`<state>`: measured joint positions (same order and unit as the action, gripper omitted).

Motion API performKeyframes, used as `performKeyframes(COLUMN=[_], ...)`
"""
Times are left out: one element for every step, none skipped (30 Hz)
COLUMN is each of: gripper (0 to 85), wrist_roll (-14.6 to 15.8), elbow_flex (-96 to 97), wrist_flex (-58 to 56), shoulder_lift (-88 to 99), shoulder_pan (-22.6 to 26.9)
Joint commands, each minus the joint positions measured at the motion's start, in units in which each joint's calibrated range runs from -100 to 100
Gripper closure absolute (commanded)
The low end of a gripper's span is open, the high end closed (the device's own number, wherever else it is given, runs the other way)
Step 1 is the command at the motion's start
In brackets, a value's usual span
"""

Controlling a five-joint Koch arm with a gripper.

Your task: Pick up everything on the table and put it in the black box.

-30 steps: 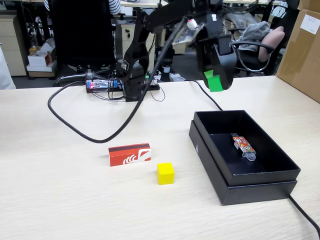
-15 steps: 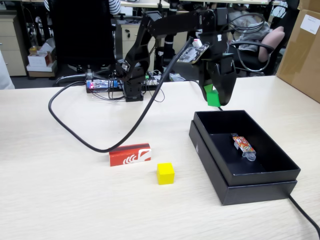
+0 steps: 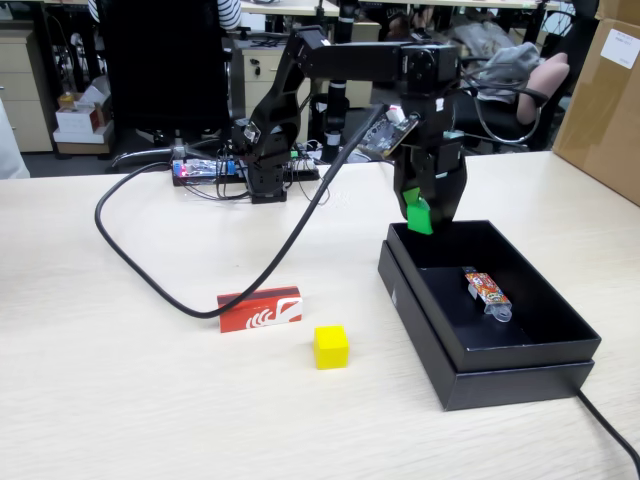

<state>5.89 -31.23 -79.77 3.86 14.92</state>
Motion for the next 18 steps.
performKeyframes(gripper=[82.5,82.3,82.3,82.2,79.4,74.1,70.4,67.4,66.0,66.0,66.0,65.8,65.3,60.5,58.4,58.0,57.9,57.9], wrist_roll=[-0.1,-0.1,-0.1,-0.1,-0.2,-0.2,-0.2,-0.2,-0.3,-0.3,-0.3,-0.3,-0.4,-0.4,-0.4,-0.4,-0.4,-0.4], elbow_flex=[-1.0,-0.5,0.3,0.9,1.3,1.8,2.0,2.2,2.1,2.0,2.0,2.0,2.0,2.0,2.0,2.0,2.0,2.0], wrist_flex=[2.8,2.9,3.4,3.4,3.5,3.5,3.5,3.5,3.5,3.5,3.5,3.5,3.5,3.5,3.5,3.5,3.5,3.5], shoulder_lift=[1.2,1.2,1.2,1.2,1.2,1.2,1.2,1.2,1.4,1.5,1.7,2.0,2.0,2.0,2.2,2.2,2.2,2.3], shoulder_pan=[0.0,0.0,0.0,0.0,0.0,0.0,-0.1,-0.1,-0.2,-0.2,-0.3,-0.4,-0.4,-0.5,-0.5,-0.5,-0.5,-0.5])
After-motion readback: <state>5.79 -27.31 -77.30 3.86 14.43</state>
